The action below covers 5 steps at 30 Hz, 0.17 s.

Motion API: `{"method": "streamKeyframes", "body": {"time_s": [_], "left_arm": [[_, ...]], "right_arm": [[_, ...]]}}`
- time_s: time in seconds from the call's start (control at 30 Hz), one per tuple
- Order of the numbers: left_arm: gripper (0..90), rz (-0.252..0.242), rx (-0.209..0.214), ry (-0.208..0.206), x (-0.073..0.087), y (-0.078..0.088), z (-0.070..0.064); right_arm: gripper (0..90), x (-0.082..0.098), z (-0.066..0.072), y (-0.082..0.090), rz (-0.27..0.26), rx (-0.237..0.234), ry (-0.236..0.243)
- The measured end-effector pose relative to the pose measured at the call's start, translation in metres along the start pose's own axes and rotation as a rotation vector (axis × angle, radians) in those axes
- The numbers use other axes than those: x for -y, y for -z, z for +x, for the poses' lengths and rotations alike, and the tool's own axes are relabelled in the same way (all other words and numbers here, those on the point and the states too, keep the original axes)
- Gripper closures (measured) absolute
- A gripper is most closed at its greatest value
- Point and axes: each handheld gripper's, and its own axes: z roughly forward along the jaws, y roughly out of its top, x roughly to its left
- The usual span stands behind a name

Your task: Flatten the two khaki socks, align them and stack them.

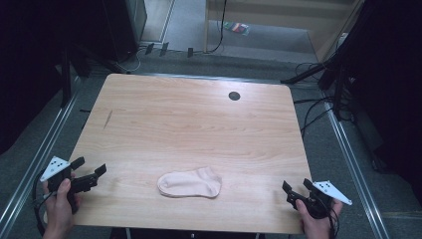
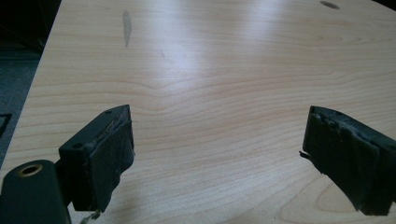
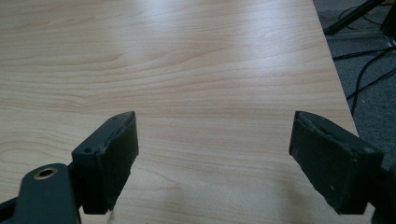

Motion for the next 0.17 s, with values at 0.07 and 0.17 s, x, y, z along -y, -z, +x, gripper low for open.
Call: {"method": "streamKeyframes", "body": {"time_s": [0.07,0.17], "left_arm": [[9.1,0.002,0.003,0.006,-0.0003,0.0,0.0012],[9.2,0.006,-0.001,-0.006,-0.0006,-0.0012,-0.0002]], "right_arm": [[16.1,-0.0004,-0.0009,0.0007,-0.004,0.003,-0.008],[17.5,-0.0017,-0.0012,0.0026,-0.017,0.008,-0.019]]}}
